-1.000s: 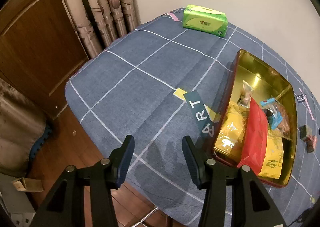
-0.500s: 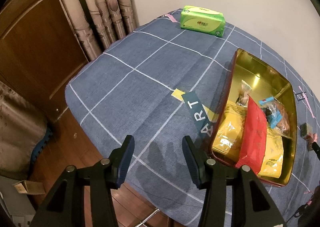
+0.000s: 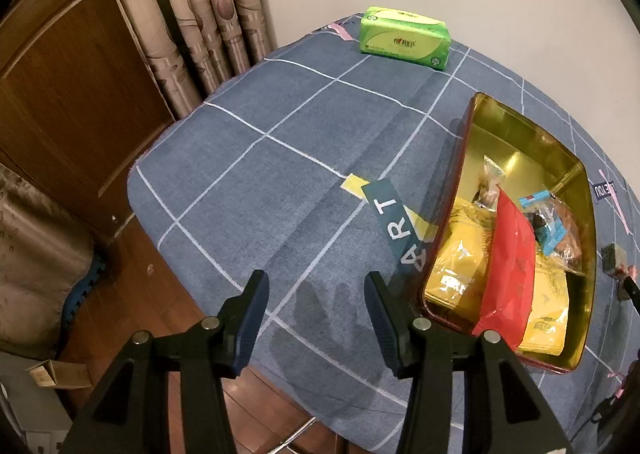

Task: Organize snacks
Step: 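Grasp the pink-wrapped candy with the right tool, then grasp the grey glittery packet with a red label with the left tool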

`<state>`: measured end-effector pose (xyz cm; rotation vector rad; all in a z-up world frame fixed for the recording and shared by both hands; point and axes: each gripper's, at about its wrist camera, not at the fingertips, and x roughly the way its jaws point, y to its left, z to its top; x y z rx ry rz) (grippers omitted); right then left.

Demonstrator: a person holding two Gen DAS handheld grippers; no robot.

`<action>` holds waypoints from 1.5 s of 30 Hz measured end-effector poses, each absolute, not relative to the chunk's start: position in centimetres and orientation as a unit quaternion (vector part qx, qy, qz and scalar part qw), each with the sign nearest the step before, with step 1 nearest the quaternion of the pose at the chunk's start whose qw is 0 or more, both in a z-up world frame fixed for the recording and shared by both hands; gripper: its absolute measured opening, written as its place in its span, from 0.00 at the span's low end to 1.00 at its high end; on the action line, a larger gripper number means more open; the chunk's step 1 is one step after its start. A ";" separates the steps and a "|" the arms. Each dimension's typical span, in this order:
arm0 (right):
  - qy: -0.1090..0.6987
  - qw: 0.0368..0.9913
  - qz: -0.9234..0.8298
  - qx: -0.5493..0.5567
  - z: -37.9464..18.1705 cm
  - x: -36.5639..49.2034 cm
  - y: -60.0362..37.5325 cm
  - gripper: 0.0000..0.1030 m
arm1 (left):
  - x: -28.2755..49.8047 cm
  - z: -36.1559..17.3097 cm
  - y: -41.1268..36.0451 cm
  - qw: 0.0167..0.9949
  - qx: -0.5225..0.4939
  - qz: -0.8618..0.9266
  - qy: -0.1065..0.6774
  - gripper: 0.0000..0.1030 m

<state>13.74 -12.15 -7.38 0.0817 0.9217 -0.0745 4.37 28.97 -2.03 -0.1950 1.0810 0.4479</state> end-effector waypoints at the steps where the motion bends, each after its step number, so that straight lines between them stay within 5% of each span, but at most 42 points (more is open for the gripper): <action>1: 0.443 0.895 -0.033 0.038 -7.4 13.8 -12.2 0.40 | 4.4 -2.0 28.9 0.830 -0.091 0.211 0.508 0.49; 15: 0.425 0.905 0.005 0.004 -8.3 13.7 -12.2 0.21 | 4.5 -1.0 26.1 0.852 -0.045 0.208 0.478 0.49; 45: 0.410 0.910 -0.052 0.019 -8.9 12.0 -24.6 0.21 | 12.3 -1.0 -0.4 0.871 0.035 -0.046 0.489 0.52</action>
